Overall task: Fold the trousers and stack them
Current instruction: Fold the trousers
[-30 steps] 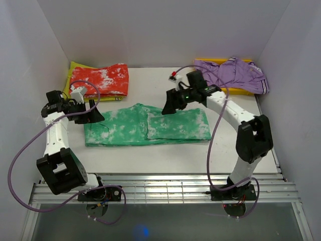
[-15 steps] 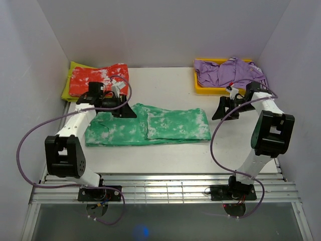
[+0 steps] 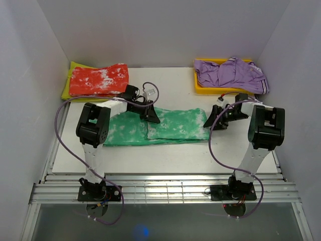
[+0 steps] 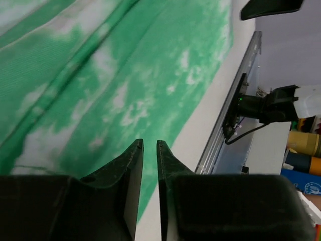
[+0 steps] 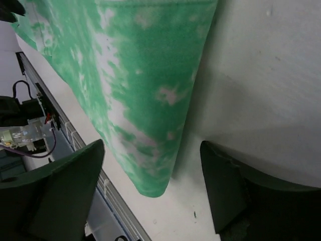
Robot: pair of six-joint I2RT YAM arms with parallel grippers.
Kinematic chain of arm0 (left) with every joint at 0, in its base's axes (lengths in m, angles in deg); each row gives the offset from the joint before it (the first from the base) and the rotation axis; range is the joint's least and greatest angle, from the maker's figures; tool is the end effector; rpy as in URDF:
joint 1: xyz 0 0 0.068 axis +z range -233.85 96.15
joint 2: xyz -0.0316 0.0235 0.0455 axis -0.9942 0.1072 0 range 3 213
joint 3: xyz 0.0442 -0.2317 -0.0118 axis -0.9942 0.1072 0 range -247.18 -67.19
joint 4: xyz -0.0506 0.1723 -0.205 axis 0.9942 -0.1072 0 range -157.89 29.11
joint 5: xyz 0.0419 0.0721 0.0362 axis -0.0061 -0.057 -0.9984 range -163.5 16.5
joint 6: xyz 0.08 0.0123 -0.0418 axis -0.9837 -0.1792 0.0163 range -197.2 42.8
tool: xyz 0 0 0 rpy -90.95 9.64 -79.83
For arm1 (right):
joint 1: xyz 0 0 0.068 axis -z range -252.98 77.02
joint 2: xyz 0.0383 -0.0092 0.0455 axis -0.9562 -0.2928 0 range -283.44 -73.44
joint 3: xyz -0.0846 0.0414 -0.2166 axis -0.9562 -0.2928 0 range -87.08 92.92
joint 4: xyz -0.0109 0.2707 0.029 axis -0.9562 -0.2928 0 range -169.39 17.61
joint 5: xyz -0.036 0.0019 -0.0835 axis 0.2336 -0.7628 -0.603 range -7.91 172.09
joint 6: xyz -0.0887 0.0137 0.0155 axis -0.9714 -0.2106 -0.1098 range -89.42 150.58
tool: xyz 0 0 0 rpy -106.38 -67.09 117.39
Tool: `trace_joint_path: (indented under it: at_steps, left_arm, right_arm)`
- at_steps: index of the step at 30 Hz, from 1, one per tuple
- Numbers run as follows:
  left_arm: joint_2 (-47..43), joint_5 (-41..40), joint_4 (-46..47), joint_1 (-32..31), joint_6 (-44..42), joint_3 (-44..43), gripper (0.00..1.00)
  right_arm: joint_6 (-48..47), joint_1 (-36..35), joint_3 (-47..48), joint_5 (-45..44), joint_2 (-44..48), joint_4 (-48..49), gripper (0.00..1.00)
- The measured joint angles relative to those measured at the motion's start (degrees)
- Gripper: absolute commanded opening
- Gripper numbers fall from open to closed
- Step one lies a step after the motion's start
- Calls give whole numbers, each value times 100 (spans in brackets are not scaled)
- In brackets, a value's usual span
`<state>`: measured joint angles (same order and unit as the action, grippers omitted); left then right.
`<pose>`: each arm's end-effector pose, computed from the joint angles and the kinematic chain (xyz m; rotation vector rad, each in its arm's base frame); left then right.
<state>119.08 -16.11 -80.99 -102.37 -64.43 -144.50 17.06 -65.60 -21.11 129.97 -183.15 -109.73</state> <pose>0.3746 -0.1980 0.1015 0.5051 2.4728 -1.5024 0.3480 0.0161 0.0649 -0.2318 2.6191 1.1100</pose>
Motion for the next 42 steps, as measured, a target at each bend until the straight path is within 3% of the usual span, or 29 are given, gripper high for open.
trace_joint_path:
  at_steps: [1,2,3,4,5,7,8,11,12,15,17,24,32,39,42]
  left_arm:
    - [177,-81,-37,17,-9,-2,26]
    - [345,-168,-94,39,-24,-2,24]
    - [501,-275,-144,63,-37,2,23]
    - [638,-380,-205,92,-50,24,21]
    - [710,-393,-234,125,-24,61,20]
    - [730,-323,-304,208,-37,107,18]
    - [721,-341,-358,227,-83,107,17]
    - [721,-341,-457,251,-234,107,15]
    - [721,-339,-487,254,-282,101,15]
    - [721,-345,-621,256,-435,50,15]
    - [721,-385,-774,256,-564,-17,15]
    - [728,-437,-1019,256,-835,-107,15]
    - [732,-435,-1078,258,-933,-118,15]
    - [752,-396,-1165,317,-931,-120,15]
    - [796,-317,-1222,374,-931,-122,14]
  right_arm:
    - [85,-33,0,37,-39,103,68]
    - [142,-61,-4,44,-85,214,42]
    - [179,-76,-20,15,-133,337,27]
    - [197,-90,-68,-133,-175,487,16]
    - [221,-96,-166,-199,-210,616,12]
    - [289,-50,-387,-138,-177,706,23]
    - [278,-22,-452,-125,-131,688,39]
    - [173,87,-411,-98,33,380,67]
    - [138,125,-328,-157,94,264,67]
    - [83,186,155,-533,127,192,61]
    - [149,208,588,-568,127,238,45]
    - [1082,9,1530,538,122,1025,21]
    - [1784,-831,911,1263,-352,1497,14]
    - [1858,-658,1086,1231,-1725,1790,12]
    - [1709,-608,1331,1342,-1836,1545,14]
